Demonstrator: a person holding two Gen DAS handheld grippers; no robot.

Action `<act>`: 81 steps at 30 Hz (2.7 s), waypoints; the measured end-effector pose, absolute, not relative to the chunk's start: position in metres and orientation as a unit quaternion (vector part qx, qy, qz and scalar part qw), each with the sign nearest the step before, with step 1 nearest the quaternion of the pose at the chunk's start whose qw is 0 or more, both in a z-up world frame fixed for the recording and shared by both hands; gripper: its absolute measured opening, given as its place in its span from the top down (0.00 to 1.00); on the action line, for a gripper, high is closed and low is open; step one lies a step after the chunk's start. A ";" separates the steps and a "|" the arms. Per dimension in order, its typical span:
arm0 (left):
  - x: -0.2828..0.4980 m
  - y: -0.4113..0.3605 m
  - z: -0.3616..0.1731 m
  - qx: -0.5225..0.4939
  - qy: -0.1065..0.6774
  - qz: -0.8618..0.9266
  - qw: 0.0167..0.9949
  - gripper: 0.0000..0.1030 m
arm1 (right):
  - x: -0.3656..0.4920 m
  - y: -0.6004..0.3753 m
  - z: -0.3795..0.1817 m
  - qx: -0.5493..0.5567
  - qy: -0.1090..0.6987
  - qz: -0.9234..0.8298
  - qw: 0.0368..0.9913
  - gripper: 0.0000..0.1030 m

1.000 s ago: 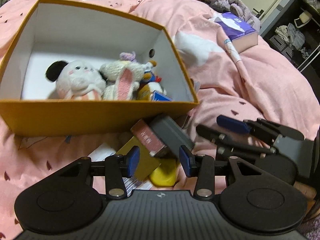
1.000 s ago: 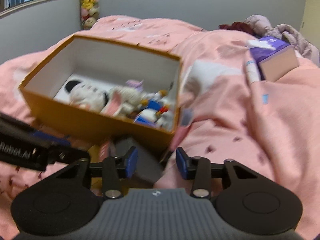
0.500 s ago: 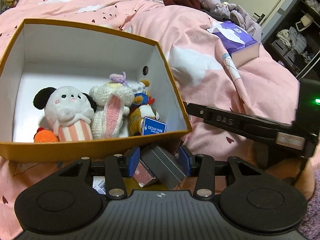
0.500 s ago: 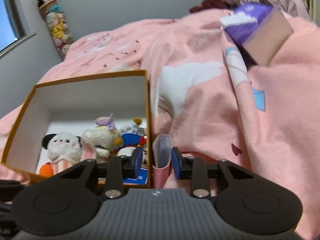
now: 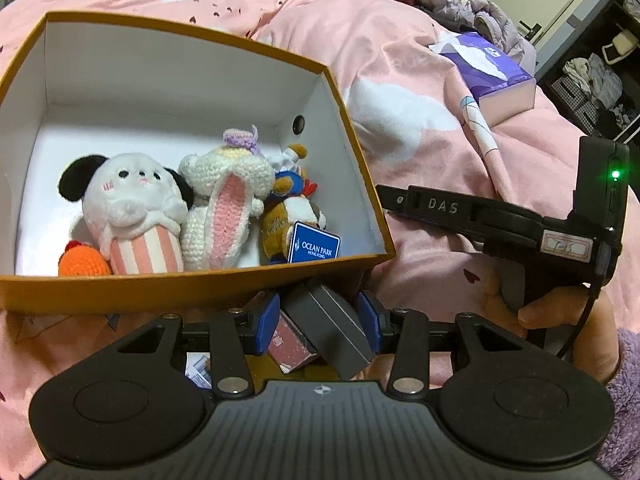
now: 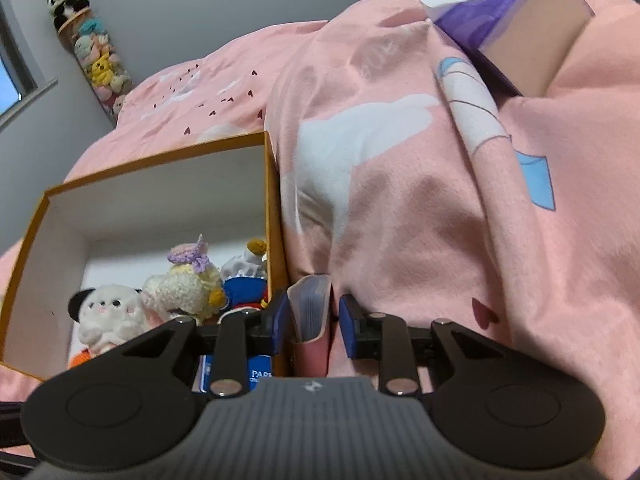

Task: Organize objects
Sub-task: 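Lift the pink card holder with the right tool away from the pile, then grasp the dark grey box with the left tool while right holds the pink card holder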

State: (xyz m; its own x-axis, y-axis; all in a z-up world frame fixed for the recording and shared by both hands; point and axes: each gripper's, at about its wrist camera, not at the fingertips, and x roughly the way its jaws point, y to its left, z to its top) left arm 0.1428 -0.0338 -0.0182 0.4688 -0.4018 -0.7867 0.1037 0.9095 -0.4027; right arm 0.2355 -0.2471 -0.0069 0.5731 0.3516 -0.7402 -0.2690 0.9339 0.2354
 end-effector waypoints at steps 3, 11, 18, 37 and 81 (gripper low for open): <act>0.142 -0.034 -0.019 -0.153 0.496 -0.150 0.842 0.52 | 0.233 -0.246 -0.013 0.040 0.434 0.175 0.883 0.73; 0.141 -0.034 -0.021 -0.158 0.500 -0.141 0.840 0.52 | 0.239 -0.252 -0.021 0.053 0.439 0.178 0.879 0.83; 0.136 -0.034 -0.020 -0.161 0.505 -0.131 0.838 0.52 | 0.218 -0.245 -0.009 0.027 0.400 0.178 0.899 0.85; 0.141 -0.033 -0.028 -0.216 0.518 -0.145 0.815 0.47 | 0.109 -0.306 0.111 0.005 0.292 0.189 0.938 0.85; 0.127 -0.041 -0.040 -0.272 0.536 -0.147 0.785 0.59 | 0.124 -0.320 0.057 -0.021 0.351 0.104 0.930 0.57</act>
